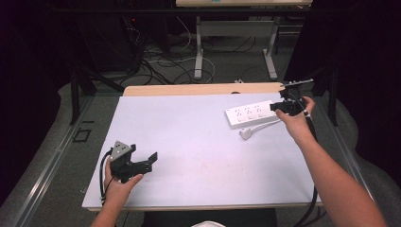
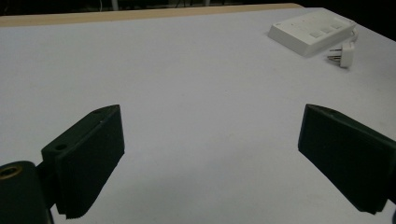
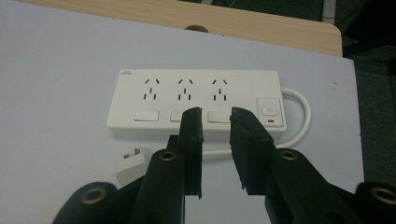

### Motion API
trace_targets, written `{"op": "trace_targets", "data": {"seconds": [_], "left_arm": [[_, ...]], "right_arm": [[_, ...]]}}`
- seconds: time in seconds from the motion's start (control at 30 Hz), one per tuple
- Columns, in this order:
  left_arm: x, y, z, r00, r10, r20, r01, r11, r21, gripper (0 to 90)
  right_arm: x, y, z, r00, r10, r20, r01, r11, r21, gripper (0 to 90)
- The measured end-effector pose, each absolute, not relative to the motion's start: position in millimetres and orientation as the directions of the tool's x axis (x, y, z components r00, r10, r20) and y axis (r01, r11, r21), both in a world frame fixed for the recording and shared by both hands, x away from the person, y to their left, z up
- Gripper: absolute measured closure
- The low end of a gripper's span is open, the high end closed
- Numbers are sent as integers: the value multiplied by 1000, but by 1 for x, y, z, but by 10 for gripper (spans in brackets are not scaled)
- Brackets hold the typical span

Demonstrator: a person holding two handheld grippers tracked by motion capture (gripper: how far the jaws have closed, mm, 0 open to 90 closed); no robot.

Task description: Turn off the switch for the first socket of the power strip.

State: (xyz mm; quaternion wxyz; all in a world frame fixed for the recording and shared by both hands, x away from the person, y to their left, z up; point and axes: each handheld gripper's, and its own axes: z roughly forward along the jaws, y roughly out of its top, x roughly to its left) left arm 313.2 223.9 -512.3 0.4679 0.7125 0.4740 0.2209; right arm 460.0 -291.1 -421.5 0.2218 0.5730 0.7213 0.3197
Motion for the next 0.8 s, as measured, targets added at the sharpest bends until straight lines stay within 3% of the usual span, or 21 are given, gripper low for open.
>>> {"op": "trace_targets", "data": {"seconds": [0.8], "left_arm": [[314,224,-514,446,886,-127,471,-111,875,81]], "right_arm": [[494,-293,-444,-166,985,50,729,89,679,827]]}}
